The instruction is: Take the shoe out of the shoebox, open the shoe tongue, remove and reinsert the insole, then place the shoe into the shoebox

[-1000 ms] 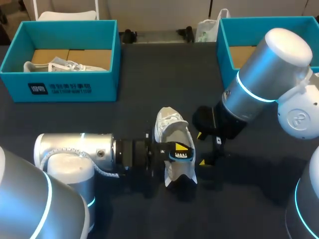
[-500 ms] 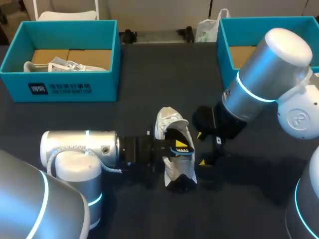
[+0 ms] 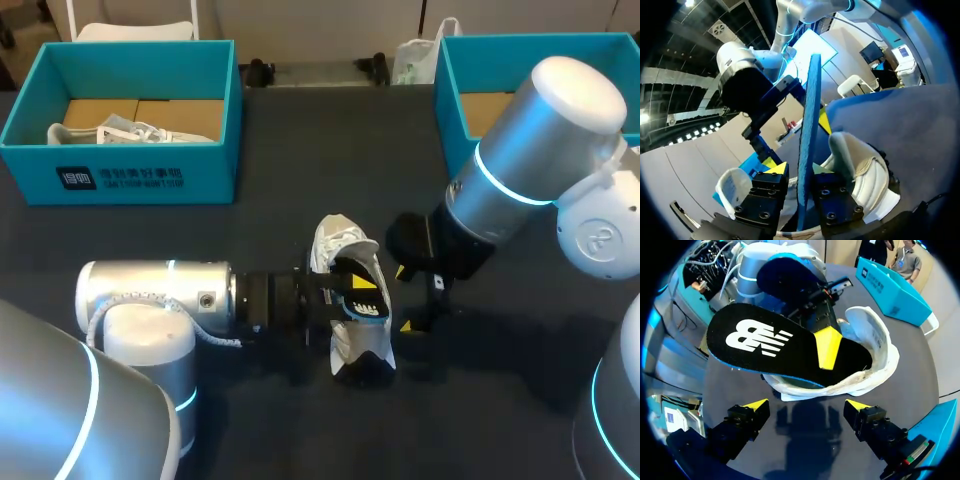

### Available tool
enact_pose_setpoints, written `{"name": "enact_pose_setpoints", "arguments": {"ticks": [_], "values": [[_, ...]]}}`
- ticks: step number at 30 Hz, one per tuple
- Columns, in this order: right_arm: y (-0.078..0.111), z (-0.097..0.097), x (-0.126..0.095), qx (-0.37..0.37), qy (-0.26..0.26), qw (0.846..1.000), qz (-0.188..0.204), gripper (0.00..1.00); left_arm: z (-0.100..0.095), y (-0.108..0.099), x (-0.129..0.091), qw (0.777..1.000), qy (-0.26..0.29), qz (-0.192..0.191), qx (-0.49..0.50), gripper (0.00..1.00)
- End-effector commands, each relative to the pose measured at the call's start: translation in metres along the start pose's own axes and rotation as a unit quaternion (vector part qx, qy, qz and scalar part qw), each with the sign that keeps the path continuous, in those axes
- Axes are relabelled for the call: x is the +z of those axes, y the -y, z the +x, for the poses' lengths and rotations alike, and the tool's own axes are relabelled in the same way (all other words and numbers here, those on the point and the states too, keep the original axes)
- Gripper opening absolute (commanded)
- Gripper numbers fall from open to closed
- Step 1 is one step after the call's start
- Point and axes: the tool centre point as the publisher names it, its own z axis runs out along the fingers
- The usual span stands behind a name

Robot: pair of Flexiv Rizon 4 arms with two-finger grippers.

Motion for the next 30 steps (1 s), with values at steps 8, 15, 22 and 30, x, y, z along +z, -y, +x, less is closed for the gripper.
{"name": "enact_pose_setpoints", "arguments": {"ticks": [8, 15, 22, 30], "values": [[0.0, 0.0, 0.001, 0.0, 0.001, 1.0, 0.0, 1.0, 0.006, 0.02, -0.008, 1.0, -0.014, 0.021, 0.004, 0.0], [0.0, 0.0, 0.001, 0.0, 0.001, 1.0, 0.0, 1.0, 0.012, 0.005, 0.007, 0.999, -0.01, 0.003, 0.05, 0.0], [0.0, 0.0, 0.001, 0.0, 0.001, 1.0, 0.0, 1.0, 0.011, -0.017, 0.011, 0.997, -0.011, -0.03, 0.074, 0.0], [0.0, 0.0, 0.001, 0.0, 0.001, 1.0, 0.0, 1.0, 0.007, -0.023, 0.004, 0.997, -0.006, -0.048, 0.066, 0.0]]}}
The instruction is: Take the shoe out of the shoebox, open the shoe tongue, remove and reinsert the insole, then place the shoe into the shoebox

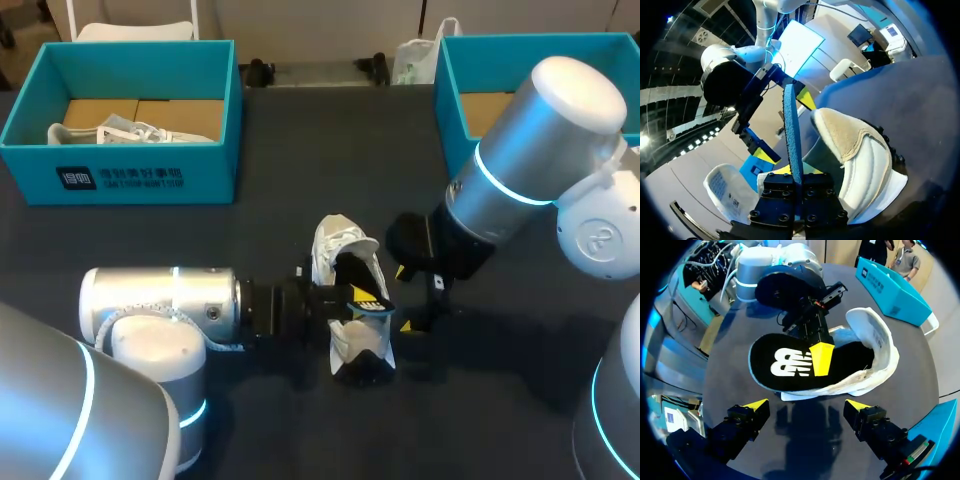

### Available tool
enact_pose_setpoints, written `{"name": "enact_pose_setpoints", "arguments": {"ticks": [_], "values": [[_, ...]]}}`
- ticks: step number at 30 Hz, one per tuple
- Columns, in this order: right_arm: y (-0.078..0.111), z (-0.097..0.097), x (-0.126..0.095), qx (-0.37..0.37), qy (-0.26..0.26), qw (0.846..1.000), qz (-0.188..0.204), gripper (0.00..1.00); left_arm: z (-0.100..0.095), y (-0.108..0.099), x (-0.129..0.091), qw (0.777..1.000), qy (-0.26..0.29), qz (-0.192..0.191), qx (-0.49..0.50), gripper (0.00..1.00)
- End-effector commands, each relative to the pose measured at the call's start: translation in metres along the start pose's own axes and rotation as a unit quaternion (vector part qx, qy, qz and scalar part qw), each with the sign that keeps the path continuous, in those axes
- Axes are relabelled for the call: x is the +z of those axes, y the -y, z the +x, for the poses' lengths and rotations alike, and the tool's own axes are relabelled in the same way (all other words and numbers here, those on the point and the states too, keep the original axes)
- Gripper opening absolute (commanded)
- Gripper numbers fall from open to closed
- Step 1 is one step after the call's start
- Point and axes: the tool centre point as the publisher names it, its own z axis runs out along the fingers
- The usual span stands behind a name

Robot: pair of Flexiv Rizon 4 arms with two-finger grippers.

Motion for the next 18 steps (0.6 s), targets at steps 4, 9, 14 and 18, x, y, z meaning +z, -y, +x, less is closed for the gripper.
{"name": "enact_pose_setpoints", "arguments": {"ticks": [4, 9, 14, 18], "values": [[0.0, 0.0, 0.001, 0.0, 0.001, 1.0, 0.0, 1.0, -0.004, 0.009, -0.011, 1.0, 0.0, 0.002, -0.012, 0.31], [0.0, 0.0, 0.001, 0.0, 0.001, 1.0, 0.0, 1.0, -0.006, 0.023, -0.022, 0.999, 0.002, 0.023, -0.027, 0.36], [0.0, 0.0, 0.001, 0.0, 0.001, 1.0, 0.0, 1.0, -0.004, 0.034, -0.024, 0.999, -0.002, 0.038, -0.028, 0.17], [0.0, 0.0, 0.001, 0.0, 0.001, 1.0, 0.0, 1.0, -0.002, 0.039, -0.018, 0.999, -0.007, 0.045, -0.02, 0.0]]}}
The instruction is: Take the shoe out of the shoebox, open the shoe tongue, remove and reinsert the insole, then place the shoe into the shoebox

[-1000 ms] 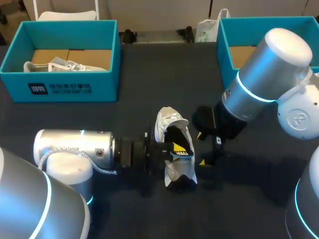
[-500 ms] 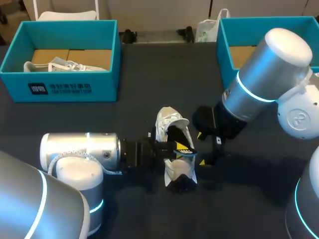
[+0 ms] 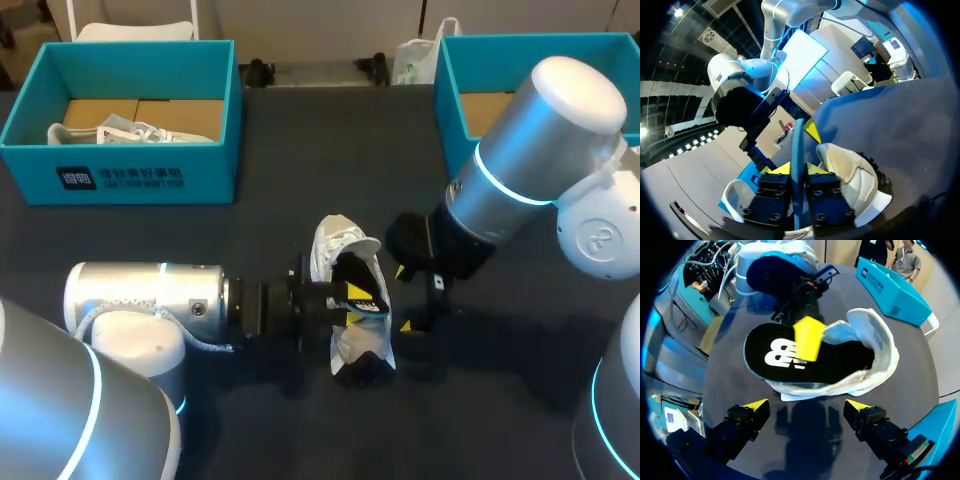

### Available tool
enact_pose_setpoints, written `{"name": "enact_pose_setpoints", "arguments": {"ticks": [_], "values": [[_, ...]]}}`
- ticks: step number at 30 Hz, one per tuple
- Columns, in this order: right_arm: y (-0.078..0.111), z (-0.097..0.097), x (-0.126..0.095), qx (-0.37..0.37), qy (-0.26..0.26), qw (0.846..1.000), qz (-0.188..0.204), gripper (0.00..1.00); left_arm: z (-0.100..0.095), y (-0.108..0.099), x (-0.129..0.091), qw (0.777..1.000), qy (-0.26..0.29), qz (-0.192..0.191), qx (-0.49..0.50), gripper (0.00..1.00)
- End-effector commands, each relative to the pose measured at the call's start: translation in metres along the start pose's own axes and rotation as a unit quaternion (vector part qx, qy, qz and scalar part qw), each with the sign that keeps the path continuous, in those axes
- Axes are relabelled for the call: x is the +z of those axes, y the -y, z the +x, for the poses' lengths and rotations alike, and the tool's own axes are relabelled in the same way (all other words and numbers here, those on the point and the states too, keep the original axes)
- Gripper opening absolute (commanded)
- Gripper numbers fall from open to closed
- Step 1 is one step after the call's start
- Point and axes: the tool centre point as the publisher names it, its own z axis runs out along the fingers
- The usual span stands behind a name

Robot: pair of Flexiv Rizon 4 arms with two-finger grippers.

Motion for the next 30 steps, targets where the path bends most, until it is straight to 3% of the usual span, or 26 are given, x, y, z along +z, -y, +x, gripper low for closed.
{"name": "enact_pose_setpoints", "arguments": {"ticks": [1, 6, 12, 20, 23, 30], "values": [[0.0, 0.0, 0.001, 0.0, 0.001, 1.0, 0.0, 1.0, 0.003, 0.003, 0.001, 1.0, -0.003, 0.002, 0.006, 0.0], [0.0, 0.0, 0.001, 0.0, 0.001, 1.0, 0.0, 1.0, 0.004, -0.007, 0.011, 1.0, -0.006, -0.006, 0.03, 0.0], [0.0, 0.0, 0.001, 0.0, 0.001, 1.0, 0.0, 1.0, 0.003, -0.029, 0.019, 0.998, -0.01, -0.044, 0.043, 0.0], [0.0, 0.0, 0.001, 0.0, 0.001, 1.0, 0.0, 1.0, 0.004, -0.039, 0.012, 0.998, -0.011, -0.064, 0.023, 0.0], [0.0, 0.0, 0.001, 0.0, 0.001, 1.0, 0.0, 1.0, 0.002, -0.031, 0.008, 0.998, -0.006, -0.067, 0.018, 0.36], [0.0, 0.0, 0.001, 0.0, 0.001, 1.0, 0.0, 1.0, -0.002, -0.01, 0.0, 0.998, 0.0, -0.056, 0.01, 0.44]]}}
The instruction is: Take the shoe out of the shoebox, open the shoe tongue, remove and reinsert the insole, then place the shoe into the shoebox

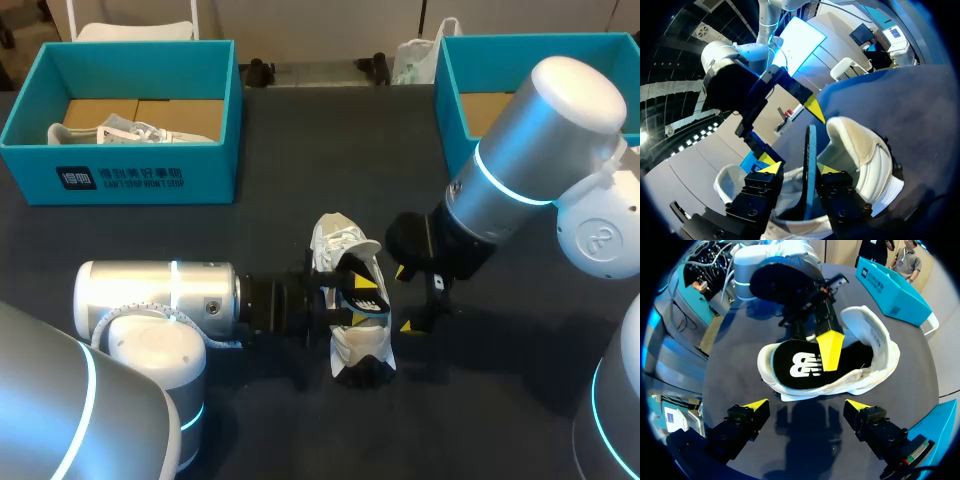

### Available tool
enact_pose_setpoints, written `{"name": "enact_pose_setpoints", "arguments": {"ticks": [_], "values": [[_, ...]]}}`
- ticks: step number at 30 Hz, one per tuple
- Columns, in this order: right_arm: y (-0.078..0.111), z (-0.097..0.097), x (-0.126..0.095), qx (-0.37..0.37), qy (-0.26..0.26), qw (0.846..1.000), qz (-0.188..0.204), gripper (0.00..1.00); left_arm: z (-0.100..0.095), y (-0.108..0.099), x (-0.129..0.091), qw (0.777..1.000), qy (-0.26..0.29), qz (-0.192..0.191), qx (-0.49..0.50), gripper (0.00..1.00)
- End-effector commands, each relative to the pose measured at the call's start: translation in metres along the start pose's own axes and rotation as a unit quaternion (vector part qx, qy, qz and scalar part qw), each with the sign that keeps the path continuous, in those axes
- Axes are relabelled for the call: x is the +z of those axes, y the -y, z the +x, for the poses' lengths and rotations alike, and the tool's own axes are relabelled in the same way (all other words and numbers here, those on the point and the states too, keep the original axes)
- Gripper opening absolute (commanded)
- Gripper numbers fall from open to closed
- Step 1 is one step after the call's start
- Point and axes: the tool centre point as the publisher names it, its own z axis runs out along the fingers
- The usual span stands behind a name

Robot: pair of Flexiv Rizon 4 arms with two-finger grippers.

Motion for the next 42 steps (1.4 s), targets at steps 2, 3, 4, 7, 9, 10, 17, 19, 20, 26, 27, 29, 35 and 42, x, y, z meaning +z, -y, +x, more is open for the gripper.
{"name": "enact_pose_setpoints", "arguments": {"ticks": [2, 3, 4, 7, 9, 10, 17, 19, 20, 26, 27, 29, 35, 42], "values": [[0.0, 0.0, 0.001, 0.0, 0.001, 1.0, 0.0, 1.0, 0.002, 0.014, -0.012, 1.0, -0.002, 0.007, -0.004, 0.42], [0.0, 0.0, 0.001, 0.0, 0.001, 1.0, 0.0, 1.0, 0.003, 0.015, -0.012, 1.0, -0.004, 0.01, -0.006, 0.41], [0.0, 0.0, 0.001, 0.0, 0.001, 1.0, 0.0, 1.0, 0.003, 0.016, -0.011, 1.0, -0.004, 0.01, -0.003, 0.38], [0.0, 0.0, 0.001, 0.0, 0.001, 1.0, 0.0, 1.0, 0.004, 0.018, -0.009, 1.0, -0.007, 0.013, 0.005, 0.0], [0.0, 0.0, 0.001, 0.0, 0.001, 1.0, 0.0, 1.0, 0.005, 0.017, -0.007, 1.0, -0.008, 0.018, 0.015, 0.0], [0.0, 0.0, 0.001, 0.0, 0.001, 1.0, 0.0, 1.0, 0.006, 0.017, -0.007, 1.0, -0.008, 0.019, 0.022, 0.0], [0.0, 0.0, 0.001, 0.0, 0.001, 1.0, 0.0, 1.0, 0.007, -0.004, -0.001, 0.999, -0.016, 0.026, 0.04, 0.0], [0.0, 0.0, 0.001, 0.0, 0.001, 1.0, 0.0, 1.0, 0.006, -0.011, 0.002, 0.999, -0.017, 0.015, 0.035, 0.0], [0.0, 0.0, 0.001, 0.0, 0.001, 1.0, 0.0, 1.0, 0.006, -0.014, 0.003, 0.999, -0.017, 0.009, 0.032, 0.0], [0.0, 0.0, 0.001, 0.0, 0.001, 1.0, 0.0, 1.0, 0.007, -0.019, 0.003, 1.0, -0.024, -0.002, 0.019, 0.0], [0.0, 0.0, 0.001, 0.0, 0.001, 1.0, 0.0, 1.0, 0.006, -0.017, 0.001, 1.0, -0.023, -0.003, 0.018, 0.0], [0.0, 0.0, 0.001, 0.0, 0.001, 1.0, 0.0, 1.0, 0.006, -0.012, -0.004, 1.0, -0.024, 0.003, 0.007, 0.0], [0.0, 0.0, 0.001, 0.0, 0.001, 1.0, 0.0, 1.0, 0.001, 0.002, -0.015, 1.0, -0.027, 0.009, -0.005, 0.42], [0.0, 0.0, 0.001, 0.0, 0.001, 1.0, 0.0, 1.0, 0.001, 0.014, -0.021, 0.999, -0.05, 0.012, -0.019, 0.47]]}}
